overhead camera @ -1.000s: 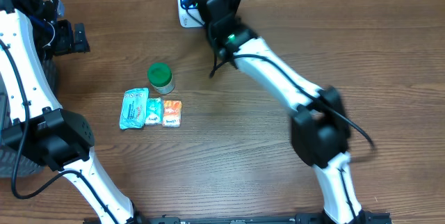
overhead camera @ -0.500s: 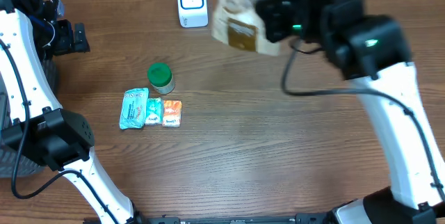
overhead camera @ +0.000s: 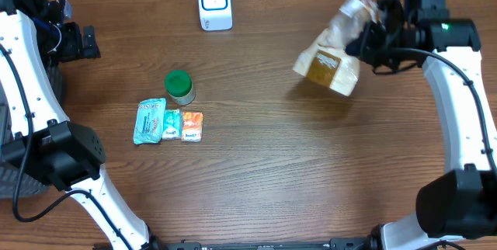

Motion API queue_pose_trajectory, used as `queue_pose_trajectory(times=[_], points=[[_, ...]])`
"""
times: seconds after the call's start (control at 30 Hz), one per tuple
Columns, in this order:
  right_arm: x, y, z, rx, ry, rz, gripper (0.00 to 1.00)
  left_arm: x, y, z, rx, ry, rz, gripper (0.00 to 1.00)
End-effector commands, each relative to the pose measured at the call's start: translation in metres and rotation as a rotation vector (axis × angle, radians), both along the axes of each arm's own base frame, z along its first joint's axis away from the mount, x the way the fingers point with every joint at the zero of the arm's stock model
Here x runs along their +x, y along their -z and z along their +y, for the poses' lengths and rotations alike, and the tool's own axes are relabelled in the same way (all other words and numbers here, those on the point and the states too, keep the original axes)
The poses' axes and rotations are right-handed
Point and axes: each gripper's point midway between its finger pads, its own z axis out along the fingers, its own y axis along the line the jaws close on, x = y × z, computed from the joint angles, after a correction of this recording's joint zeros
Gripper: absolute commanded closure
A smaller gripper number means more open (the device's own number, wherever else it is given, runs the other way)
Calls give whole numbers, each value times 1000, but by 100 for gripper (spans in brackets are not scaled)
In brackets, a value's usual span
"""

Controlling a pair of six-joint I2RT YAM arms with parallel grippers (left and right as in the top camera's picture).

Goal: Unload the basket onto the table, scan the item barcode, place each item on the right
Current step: 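Carry the bag right and set it down on the table's right side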

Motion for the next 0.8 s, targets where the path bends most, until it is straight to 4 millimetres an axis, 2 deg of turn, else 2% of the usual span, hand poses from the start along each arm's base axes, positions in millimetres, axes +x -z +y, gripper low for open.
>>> queue_pose_trajectory(times=[0.0,0.13,0.27,0.33,0.37,0.4,0.5,0.57,0.6,0.77], points=[[-8,36,-32,31,87,60,96,2,-12,-1,12,11,-36,1],[-22,82,-63,41,171,111,96,2,-12,-1,12,11,-36,0],[-38,115,-79,50,224,157,96,2,-12,-1,12,11,-36,0],[-46,121,-85,56,244,181,86,2,-12,-1,12,11,-36,0],[-46,121,-86,57,246,183,84,2,-12,-1,12,11,-36,0],[-47,120,-88,57,249,184,77,2,-12,-1,12,11,-36,0],[-46,111,-89,47,226,180,42,2,-12,-1,12,11,-36,1],[-46,99,-88,44,203,182,30,2,-12,-1,12,11,-36,0],[-46,90,-88,44,201,188,26,2,-12,-1,12,11,-36,1],[-48,49,-73,44,147,209,21,2,-12,-1,12,11,-36,0]])
